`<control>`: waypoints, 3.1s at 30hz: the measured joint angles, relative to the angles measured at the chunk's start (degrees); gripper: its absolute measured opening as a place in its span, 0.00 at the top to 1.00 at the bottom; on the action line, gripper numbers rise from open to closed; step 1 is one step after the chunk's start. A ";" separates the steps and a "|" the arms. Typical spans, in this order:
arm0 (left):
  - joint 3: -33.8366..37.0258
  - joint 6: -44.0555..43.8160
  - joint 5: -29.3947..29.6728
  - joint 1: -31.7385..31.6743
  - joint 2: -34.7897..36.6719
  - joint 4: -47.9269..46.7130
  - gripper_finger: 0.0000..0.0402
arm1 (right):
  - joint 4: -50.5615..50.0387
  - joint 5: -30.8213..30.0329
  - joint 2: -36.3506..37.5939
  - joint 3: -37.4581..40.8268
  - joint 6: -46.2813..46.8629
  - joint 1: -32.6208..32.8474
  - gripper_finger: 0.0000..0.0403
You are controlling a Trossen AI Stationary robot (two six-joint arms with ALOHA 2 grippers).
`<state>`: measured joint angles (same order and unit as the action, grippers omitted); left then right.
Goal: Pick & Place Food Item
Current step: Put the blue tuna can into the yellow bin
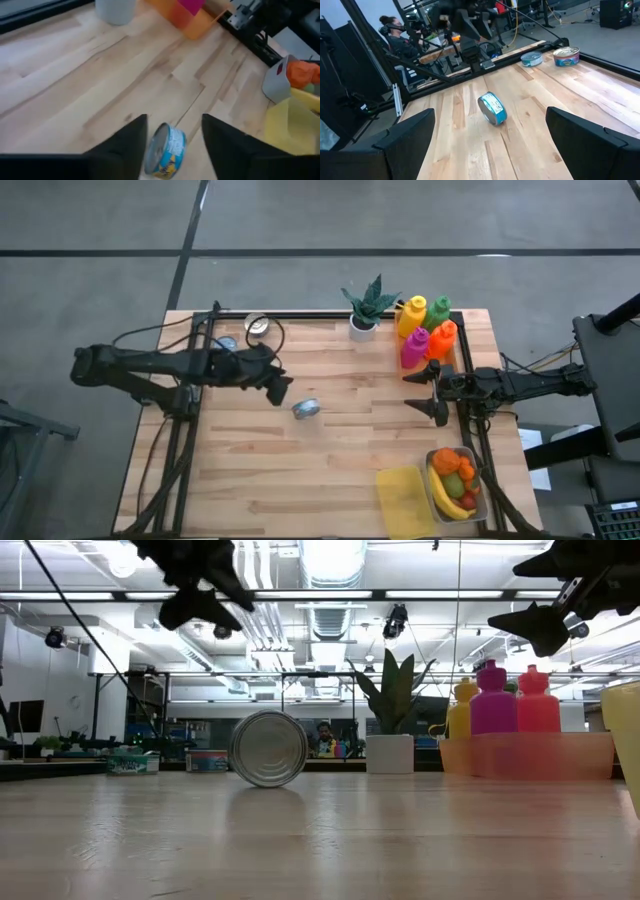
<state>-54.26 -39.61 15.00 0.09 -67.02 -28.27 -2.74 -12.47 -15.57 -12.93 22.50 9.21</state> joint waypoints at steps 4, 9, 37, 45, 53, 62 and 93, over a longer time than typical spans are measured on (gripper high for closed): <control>-5.69 -2.47 -0.01 0.15 -4.26 -4.01 0.35 | 0.02 0.00 0.02 0.00 0.00 0.00 0.06; -7.34 0.32 -0.33 1.04 -9.64 -4.40 0.16 | -0.02 0.00 0.04 0.00 0.00 0.02 0.06; -7.21 15.83 1.98 5.34 -27.70 0.80 0.06 | 0.02 0.00 0.04 0.00 -0.01 0.01 0.06; -4.35 15.86 1.49 5.32 -29.91 5.93 0.06 | -0.01 0.00 -0.02 0.00 -0.01 0.02 0.06; -0.48 15.67 1.51 5.01 -29.91 8.54 0.19 | 0.02 0.00 0.00 0.00 0.00 0.02 0.06; 0.34 14.13 1.27 5.01 -29.89 11.72 0.61 | 0.02 0.00 0.00 0.00 0.00 0.00 0.06; -10.24 3.30 2.90 12.74 -21.32 17.55 0.65 | 0.01 0.00 0.00 0.00 0.00 0.01 0.06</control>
<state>-64.50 -36.31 17.90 12.83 -88.33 -10.72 -2.74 -12.47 -15.57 -12.93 22.50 9.23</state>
